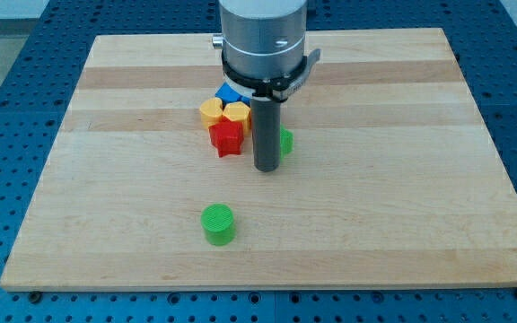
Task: Separate the green blocks from each other
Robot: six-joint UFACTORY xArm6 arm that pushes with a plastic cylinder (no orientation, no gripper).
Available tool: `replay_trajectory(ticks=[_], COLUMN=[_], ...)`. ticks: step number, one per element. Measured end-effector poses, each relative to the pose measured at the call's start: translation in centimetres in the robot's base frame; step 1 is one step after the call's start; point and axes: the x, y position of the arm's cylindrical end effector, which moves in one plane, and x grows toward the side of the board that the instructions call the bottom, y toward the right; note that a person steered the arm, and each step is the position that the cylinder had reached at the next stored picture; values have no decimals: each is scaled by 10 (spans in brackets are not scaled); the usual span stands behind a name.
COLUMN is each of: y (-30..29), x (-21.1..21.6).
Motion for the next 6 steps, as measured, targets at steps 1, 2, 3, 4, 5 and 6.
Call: replay_trajectory(ticks=[1, 2, 3, 4, 5, 6], y=[0, 0, 0, 4, 20, 33], x=[-9, -13, -11, 1, 7, 1])
